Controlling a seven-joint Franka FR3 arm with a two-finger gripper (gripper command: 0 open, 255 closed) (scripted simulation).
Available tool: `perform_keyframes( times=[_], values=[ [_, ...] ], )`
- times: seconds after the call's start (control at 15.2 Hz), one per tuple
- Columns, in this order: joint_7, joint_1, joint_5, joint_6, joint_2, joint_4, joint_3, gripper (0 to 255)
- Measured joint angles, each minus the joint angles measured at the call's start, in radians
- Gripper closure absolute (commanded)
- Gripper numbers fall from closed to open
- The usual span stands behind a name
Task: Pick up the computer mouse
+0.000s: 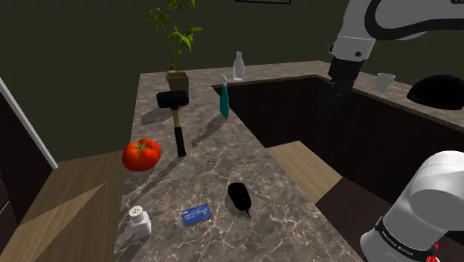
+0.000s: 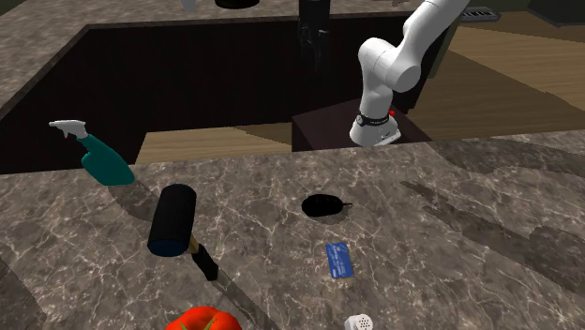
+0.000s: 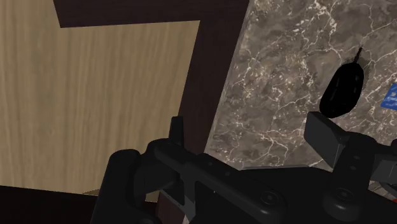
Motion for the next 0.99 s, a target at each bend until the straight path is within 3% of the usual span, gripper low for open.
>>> perform_keyframes(
  times=[0.4, 0.99],
  values=[
    [0.088, 0.024, 0.054, 0.094, 0.017, -0.064, 0.081, 0],
    [0.287, 0.078, 0.164, 0.353, 0.142, -0.161, 0.278, 0]
  ],
)
